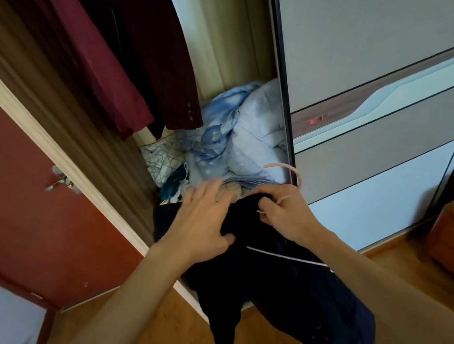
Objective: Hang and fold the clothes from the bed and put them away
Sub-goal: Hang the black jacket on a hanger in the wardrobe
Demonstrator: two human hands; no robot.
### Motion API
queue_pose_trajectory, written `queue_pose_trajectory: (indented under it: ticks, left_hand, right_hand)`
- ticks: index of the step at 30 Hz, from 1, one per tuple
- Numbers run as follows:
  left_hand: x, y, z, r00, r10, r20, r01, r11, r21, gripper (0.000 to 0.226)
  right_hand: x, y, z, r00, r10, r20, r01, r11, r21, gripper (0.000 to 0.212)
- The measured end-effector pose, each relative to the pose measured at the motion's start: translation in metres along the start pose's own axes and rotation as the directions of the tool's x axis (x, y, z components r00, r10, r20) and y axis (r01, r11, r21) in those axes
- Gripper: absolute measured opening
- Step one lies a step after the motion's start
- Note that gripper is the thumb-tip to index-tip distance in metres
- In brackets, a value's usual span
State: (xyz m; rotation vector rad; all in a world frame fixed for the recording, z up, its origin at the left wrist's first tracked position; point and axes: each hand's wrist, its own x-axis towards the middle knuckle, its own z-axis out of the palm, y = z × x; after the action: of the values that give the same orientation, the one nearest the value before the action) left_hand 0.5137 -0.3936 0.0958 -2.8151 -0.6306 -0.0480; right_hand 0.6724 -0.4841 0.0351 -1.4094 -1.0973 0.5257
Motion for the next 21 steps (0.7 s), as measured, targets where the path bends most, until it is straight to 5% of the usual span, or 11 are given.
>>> queue_pose_trajectory:
  ticks: [2, 8, 12, 15, 18, 21]
  left_hand:
    - [0.006, 0.004, 0.005, 0.995, 0.071, -0.074, -0.082, 0.983, -0.166, 0.057]
    - [0.038, -0.020, -0.009, 0.974, 0.048, -0.220, -0.092, 0.977, -0.192, 0.040]
    - [0.042, -0.037, -0.008, 0.973, 0.030, -0.229, -0.094, 0.957, -0.274, 0.056]
    - [0.037, -0.045, -0.006, 0.973, 0.034, -0.227, -0.104, 0.947, -0.304, 0.057]
    - [0.031, -0.036, -0.005, 0.980, 0.084, -0.180, -0.138, 0.938, -0.317, 0.038]
    - [0.023, -0.042, -0.004, 0.982, 0.093, -0.164, -0.143, 0.935, -0.323, 0.055]
  right_hand:
    - [0.001, -0.012, -0.002, 0.999, -0.040, 0.006, 0.040, 0.999, 0.012, 0.045]
    - [0.019, -0.024, -0.026, 0.997, -0.074, -0.006, 0.074, 0.997, 0.020, 0.036]
    - [-0.023, 0.037, -0.047, 0.906, -0.153, -0.394, 0.080, 0.977, -0.197, 0.032]
    - [-0.080, 0.105, -0.043, 0.832, -0.022, -0.555, -0.166, 0.943, -0.287, 0.035]
    - [-0.107, 0.146, -0.016, 0.816, 0.141, -0.561, -0.425, 0.804, -0.416, 0.040]
    - [-0.110, 0.156, 0.010, 0.820, 0.269, -0.505, -0.499, 0.768, -0.402, 0.059]
